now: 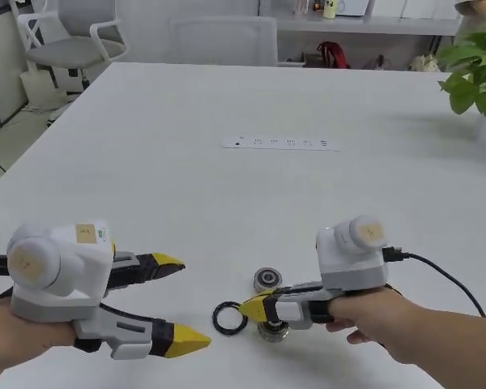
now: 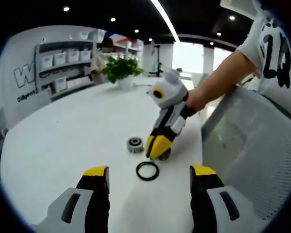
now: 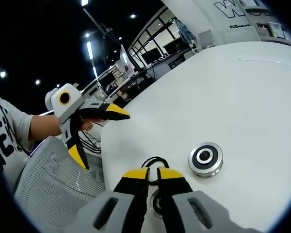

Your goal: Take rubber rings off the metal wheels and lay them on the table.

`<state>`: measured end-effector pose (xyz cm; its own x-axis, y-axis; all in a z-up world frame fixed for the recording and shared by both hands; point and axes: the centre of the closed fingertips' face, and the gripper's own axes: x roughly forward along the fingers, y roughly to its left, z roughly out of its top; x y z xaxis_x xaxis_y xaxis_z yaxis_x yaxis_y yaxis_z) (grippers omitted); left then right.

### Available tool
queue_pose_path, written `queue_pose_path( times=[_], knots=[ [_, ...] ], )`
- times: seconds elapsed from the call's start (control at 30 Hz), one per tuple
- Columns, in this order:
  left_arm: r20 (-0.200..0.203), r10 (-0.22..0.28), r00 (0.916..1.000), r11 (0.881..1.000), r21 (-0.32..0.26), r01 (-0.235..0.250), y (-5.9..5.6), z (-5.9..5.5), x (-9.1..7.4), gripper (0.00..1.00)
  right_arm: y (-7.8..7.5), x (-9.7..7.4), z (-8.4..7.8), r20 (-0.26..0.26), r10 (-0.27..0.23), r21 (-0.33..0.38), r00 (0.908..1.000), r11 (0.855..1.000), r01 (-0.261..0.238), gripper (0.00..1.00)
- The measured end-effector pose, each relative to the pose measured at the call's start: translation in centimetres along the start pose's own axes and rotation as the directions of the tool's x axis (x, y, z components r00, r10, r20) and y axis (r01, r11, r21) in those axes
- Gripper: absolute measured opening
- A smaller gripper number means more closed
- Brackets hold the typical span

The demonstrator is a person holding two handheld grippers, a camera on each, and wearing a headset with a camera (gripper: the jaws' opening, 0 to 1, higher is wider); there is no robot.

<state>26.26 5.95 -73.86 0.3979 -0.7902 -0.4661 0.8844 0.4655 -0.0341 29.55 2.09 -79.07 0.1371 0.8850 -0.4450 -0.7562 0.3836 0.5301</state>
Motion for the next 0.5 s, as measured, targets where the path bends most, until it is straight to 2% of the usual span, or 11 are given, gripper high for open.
queue_pose_path(
  times=[0.2,0.37,0.5],
  knots=[
    [-0.002,0.001,1.0000,1.000,-0.004,-0.001,0.0,0.0,0.0,0.68,-0.3,-0.4,0.4,0.012,-0.013,-0.019,0.9998,1.000,0.013,0.10],
    [0.001,0.005,1.0000,1.000,-0.007,-0.005,0.2,0.1,-0.1,0.69,0.2,-1.1,1.8,0.054,-0.010,-0.032,0.9985,0.999,0.012,0.13],
    [0.011,0.006,0.9999,1.000,-0.005,-0.006,0.3,0.8,-0.1,0.70,0.7,-1.7,3.0,0.085,-0.004,-0.054,0.9964,0.999,0.009,0.16]
  ],
)
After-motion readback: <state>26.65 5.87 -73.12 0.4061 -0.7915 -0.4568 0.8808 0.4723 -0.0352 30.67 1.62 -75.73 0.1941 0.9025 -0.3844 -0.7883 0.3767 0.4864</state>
